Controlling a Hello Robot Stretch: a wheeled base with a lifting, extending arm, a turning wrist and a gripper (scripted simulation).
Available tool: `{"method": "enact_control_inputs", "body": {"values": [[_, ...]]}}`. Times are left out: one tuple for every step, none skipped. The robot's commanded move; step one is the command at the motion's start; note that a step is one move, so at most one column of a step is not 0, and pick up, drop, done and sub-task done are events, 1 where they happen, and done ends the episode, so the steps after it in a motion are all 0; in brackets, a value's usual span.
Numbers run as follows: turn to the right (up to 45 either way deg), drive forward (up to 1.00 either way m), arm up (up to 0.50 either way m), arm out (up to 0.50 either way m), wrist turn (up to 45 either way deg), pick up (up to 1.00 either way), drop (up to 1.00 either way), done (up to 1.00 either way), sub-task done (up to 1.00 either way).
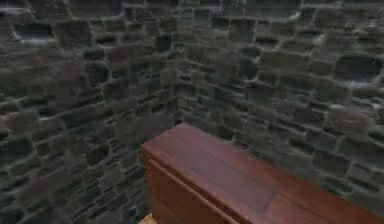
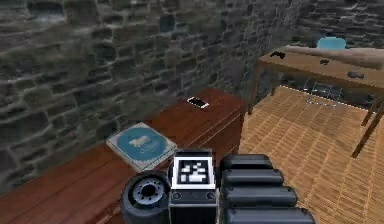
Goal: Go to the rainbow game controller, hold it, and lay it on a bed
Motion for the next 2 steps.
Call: {"method": "enact_control_inputs", "body": {"values": [[45.0, 0.0, 0.0, 0.0, 0.0, 0.0, 0.0, 0.0, 0.0], [45.0, 0.0, 0.0, 0.0, 0.0, 0.0, 0.0, 0.0, 0.0]]}}
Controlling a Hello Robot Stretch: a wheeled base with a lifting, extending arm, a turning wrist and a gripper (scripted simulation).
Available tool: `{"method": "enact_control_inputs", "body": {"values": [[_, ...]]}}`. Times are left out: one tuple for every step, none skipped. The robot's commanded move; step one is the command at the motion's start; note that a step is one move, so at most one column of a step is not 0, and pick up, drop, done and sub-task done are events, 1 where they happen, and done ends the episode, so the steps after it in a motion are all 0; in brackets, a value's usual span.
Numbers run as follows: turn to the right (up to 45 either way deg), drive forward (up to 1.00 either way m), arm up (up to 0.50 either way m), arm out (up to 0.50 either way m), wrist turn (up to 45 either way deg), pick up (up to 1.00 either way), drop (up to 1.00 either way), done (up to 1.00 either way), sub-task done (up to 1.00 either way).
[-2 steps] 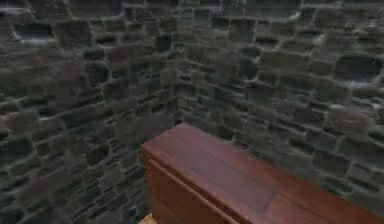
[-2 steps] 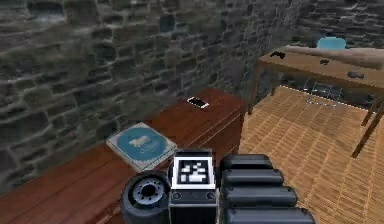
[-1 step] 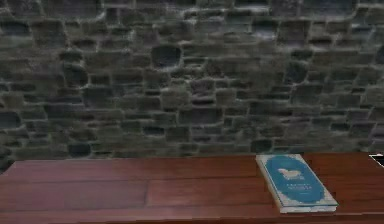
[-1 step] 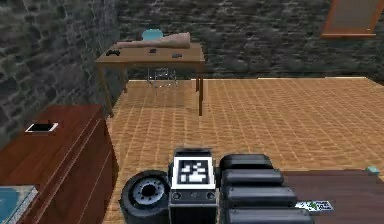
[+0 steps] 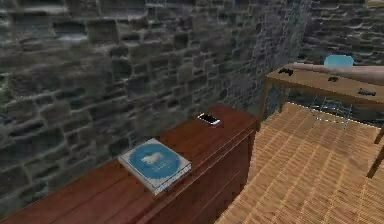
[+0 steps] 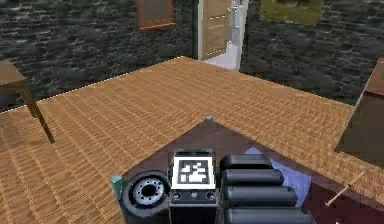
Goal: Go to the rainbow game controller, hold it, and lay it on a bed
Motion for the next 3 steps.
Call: {"method": "enact_control_inputs", "body": {"values": [[36.0, 0.0, 0.0, 0.0, 0.0, 0.0, 0.0, 0.0, 0.0], [0.0, 0.0, 0.0, 0.42, 0.0, 0.0, 0.0, 0.0, 0.0], [0.0, 0.0, 0.0, 0.0, 45.0, 0.0, 0.0, 0.0, 0.0]]}}
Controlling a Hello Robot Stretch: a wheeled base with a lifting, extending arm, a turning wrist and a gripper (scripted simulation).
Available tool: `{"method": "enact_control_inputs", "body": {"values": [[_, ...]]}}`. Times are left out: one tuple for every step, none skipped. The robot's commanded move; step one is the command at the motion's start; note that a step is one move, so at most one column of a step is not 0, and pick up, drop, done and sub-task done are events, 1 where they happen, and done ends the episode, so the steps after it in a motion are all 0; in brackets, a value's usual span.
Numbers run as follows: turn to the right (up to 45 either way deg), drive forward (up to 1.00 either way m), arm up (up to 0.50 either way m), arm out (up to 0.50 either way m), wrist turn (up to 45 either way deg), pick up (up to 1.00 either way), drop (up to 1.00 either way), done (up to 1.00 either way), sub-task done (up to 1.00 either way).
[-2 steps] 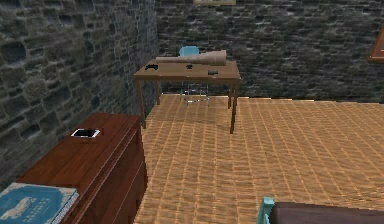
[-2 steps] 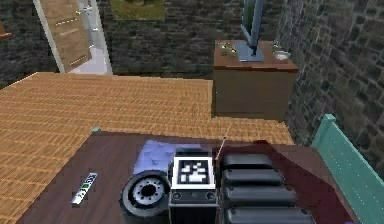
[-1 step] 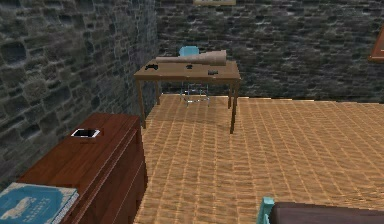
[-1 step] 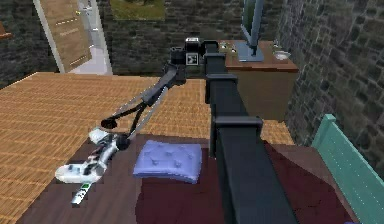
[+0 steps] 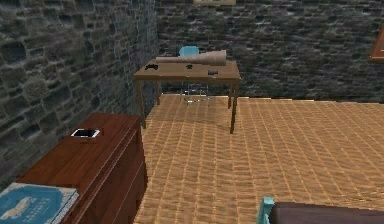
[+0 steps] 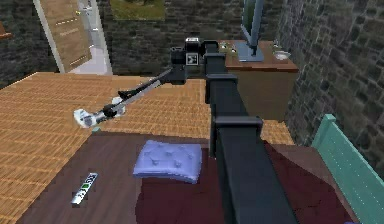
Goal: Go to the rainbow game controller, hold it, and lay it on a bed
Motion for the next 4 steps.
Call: {"method": "enact_control_inputs", "body": {"values": [[0.0, 0.0, 0.0, 0.0, 45.0, 0.0, 0.0, 0.0, 0.0], [0.0, 0.0, 0.0, 0.0, 36.0, 0.0, 0.0, 0.0, 0.0], [0.0, 0.0, -0.4, 0.0, 0.0, 0.0, 0.0, 0.0, 0.0], [0.0, 0.0, -0.32, 0.0, 0.0, 0.0, 0.0, 0.0, 0.0]]}}
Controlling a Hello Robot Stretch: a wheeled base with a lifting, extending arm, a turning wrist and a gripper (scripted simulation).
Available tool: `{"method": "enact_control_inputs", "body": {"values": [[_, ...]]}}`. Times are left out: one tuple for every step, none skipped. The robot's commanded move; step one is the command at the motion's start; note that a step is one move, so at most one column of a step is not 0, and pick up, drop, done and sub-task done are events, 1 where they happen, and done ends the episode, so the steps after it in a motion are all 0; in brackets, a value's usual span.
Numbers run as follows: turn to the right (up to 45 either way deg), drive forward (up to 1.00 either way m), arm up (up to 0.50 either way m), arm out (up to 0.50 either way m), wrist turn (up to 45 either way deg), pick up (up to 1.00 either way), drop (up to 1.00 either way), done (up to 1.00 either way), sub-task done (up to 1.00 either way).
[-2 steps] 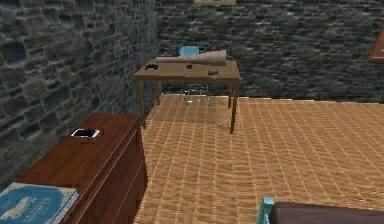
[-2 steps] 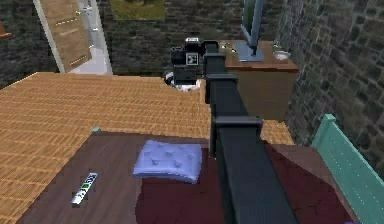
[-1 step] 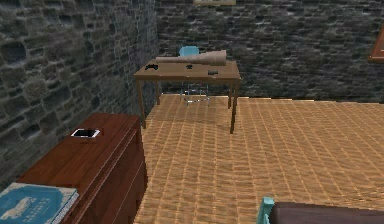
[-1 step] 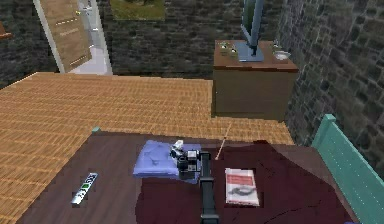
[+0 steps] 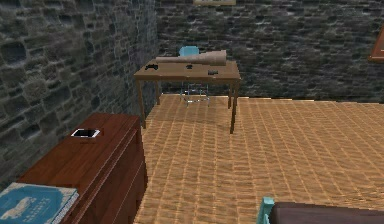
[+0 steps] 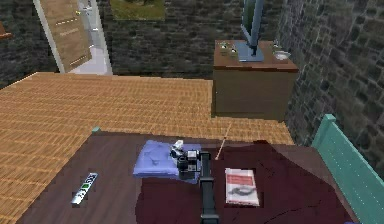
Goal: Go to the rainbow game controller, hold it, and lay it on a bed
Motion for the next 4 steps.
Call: {"method": "enact_control_inputs", "body": {"values": [[0.0, 0.0, 0.0, 0.0, 0.0, 0.0, 1.0, 0.0, 0.0], [0.0, 0.0, 0.1, 0.0, 0.0, 0.0, 0.0, 0.0, 0.0], [0.0, 0.0, 0.0, -0.08, 0.0, 0.0, 0.0, 0.0, 0.0], [0.0, 0.0, 0.0, 0.0, 0.0, 0.0, 0.0, 1.0, 0.0]]}}
